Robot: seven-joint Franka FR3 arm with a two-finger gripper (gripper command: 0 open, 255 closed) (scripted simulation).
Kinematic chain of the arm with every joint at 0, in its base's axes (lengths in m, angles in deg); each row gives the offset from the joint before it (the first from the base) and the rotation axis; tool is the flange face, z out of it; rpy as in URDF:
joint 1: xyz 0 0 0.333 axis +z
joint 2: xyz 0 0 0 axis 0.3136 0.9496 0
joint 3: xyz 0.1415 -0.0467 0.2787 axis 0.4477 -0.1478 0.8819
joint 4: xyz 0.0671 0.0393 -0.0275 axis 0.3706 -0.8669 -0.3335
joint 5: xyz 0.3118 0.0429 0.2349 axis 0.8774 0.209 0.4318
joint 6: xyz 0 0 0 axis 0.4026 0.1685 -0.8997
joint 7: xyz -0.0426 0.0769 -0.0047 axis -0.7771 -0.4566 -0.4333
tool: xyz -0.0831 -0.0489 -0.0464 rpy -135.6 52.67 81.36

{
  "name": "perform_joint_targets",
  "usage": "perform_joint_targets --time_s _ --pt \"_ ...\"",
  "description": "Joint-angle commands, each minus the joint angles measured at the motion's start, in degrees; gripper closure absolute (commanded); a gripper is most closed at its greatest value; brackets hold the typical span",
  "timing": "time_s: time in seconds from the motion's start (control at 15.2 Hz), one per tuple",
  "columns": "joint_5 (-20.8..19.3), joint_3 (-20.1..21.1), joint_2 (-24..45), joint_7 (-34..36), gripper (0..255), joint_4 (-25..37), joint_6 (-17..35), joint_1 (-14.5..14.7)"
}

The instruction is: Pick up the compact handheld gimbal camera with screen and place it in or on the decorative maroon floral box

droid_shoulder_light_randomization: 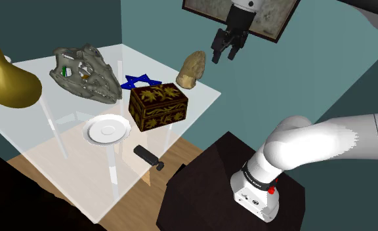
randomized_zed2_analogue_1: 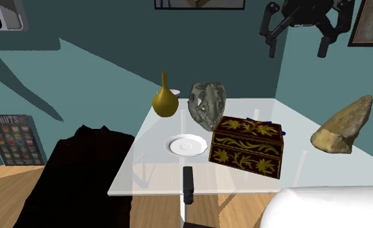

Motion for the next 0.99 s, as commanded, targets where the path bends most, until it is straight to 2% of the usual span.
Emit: perform_joint_targets --time_s 0.0,0.46,0.92 --pt "0.0 0.0 0.0 0.0 0 0.0 0.0 0.0" --pt "2.72 4.32 2.56 2.11 0 -9.39 11.39 2.64" --pt "5.17 9.13 8.93 4.3 0 -15.82 23.72 5.31"
